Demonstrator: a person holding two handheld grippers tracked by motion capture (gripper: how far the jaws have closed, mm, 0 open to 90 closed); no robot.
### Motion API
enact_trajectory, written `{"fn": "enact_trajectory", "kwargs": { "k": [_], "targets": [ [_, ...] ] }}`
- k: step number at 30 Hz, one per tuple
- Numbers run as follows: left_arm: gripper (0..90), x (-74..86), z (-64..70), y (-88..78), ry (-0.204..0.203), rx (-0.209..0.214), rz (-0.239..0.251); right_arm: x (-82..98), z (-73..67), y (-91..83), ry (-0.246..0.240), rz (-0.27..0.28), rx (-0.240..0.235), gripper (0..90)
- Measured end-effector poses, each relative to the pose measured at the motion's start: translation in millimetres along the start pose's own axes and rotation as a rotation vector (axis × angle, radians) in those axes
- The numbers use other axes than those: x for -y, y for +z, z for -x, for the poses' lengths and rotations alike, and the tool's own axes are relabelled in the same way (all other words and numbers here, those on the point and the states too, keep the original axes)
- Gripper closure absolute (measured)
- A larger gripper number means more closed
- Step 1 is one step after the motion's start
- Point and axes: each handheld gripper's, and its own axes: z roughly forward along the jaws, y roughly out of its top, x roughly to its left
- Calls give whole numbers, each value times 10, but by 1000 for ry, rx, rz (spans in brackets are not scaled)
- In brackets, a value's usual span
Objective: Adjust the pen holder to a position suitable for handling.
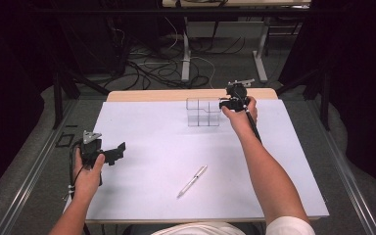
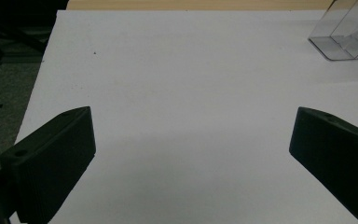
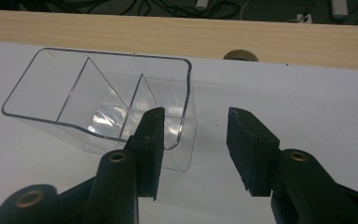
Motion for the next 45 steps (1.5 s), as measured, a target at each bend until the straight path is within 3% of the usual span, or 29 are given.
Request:
{"fn": "enact_trajectory", "kwargs": {
  "k": [6,8,9,16,27,35,45],
  "targets": [
    [3,2,-8,4,-2,0,-1,15,-33,76,19,-13,-13,603],
    [3,3,-10,4,-3,1,-2,20,-25,90,5,-12,-8,612],
    [3,4,-9,3,-5,1,-2,27,-44,112,26,-12,-14,624],
    [3,9,-25,-3,-10,-3,-2,39,-82,190,-1,0,-2,666],
    [3,21,-47,-13,-22,-5,-5,35,-108,302,10,-6,14,730],
    [3,23,-61,-23,-26,-6,-1,27,-155,350,-3,-10,64,806],
    [3,25,-63,-24,-28,-3,-2,13,-169,392,23,-34,99,862]
  ]
}}
